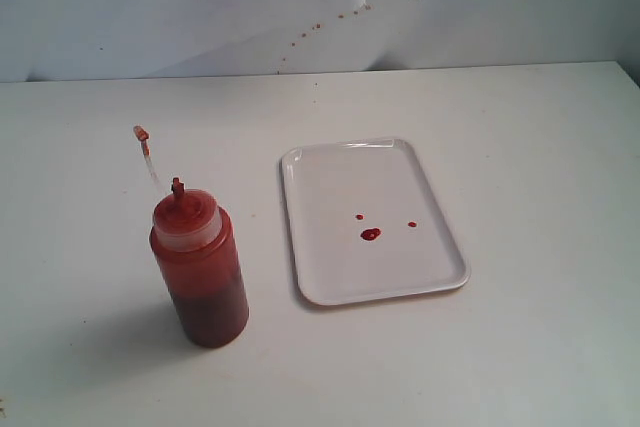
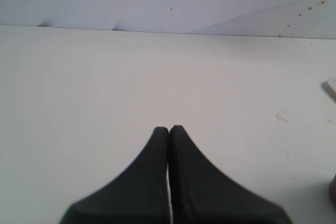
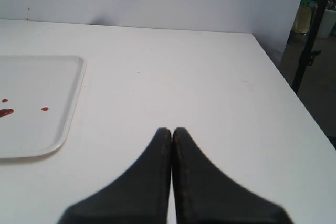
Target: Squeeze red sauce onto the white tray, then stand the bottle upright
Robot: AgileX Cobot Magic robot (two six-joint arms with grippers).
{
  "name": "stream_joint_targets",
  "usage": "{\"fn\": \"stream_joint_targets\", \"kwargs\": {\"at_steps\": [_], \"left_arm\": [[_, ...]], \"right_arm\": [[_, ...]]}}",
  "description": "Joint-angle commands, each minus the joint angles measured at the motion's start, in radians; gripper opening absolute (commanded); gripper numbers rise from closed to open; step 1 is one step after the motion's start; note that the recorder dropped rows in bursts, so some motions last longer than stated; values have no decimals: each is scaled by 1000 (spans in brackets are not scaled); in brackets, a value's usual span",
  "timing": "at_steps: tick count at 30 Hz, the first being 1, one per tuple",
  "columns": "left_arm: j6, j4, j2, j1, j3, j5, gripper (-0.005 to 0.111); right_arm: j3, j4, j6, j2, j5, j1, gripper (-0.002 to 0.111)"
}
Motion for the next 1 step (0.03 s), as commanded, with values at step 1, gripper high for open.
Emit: {"fn": "stream_joint_targets", "kwargs": {"at_steps": [1], "left_arm": [[0, 0, -4, 1, 5, -15, 0]], "right_arm": [[3, 2, 6, -6, 0, 1, 0]]}}
